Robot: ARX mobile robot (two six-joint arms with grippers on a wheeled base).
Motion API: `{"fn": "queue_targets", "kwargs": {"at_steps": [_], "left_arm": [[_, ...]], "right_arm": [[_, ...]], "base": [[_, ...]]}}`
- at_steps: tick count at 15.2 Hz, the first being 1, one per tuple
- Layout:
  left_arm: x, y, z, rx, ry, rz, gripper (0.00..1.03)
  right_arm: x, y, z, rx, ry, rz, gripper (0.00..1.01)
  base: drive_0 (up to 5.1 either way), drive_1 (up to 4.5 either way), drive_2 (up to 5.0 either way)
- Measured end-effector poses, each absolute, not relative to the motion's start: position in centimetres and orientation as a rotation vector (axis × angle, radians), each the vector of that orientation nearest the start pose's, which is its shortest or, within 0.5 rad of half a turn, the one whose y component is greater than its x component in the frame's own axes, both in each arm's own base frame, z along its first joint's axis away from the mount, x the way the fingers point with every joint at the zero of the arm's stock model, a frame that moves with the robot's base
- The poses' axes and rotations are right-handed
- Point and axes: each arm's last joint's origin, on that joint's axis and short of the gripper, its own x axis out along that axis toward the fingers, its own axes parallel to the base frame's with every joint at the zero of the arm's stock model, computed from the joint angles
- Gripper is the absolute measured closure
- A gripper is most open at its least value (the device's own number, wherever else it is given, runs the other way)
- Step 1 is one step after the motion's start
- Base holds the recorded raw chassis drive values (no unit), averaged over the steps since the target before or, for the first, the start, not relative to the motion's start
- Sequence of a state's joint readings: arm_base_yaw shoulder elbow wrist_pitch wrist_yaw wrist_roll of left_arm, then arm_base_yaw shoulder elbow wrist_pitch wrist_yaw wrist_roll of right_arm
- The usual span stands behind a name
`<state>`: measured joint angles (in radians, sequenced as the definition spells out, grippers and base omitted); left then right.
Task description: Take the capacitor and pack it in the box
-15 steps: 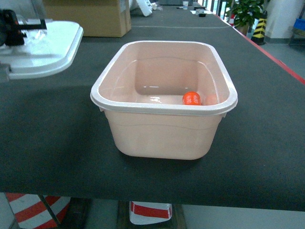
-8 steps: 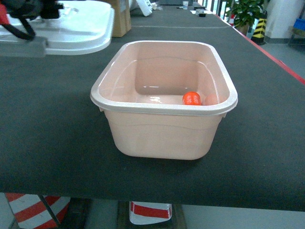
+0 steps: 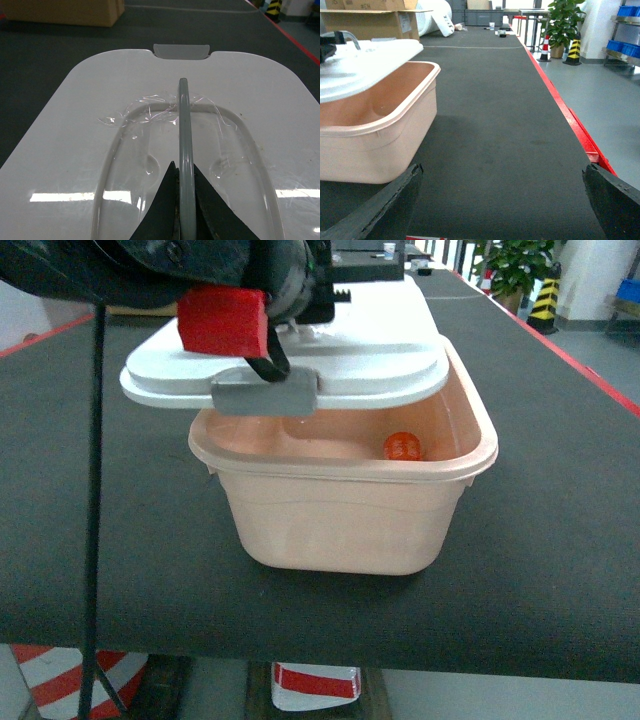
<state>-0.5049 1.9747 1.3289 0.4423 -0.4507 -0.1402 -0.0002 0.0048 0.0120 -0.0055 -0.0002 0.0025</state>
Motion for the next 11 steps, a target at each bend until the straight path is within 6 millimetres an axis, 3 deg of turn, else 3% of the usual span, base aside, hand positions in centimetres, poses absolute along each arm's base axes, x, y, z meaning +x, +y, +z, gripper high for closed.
{"fn": "queue_targets", "kwargs": {"at_steps": [6,11], "left_arm": [[39.6,-22.6,19.5,-0.039,0.258,-0.067,1.01],[39.2,-24.3,19.5,-0.04,0.252,-0.077,1.01]], "right_arm": [[9.7,0.0,16.7,0.002,-0.002,0.0,0.03],[9.7,0.0,16.7,0.003,-0.002,0.0,0.03]], "base": [[0.0,0.0,0.0],[0.0,0.0,0.0]]}}
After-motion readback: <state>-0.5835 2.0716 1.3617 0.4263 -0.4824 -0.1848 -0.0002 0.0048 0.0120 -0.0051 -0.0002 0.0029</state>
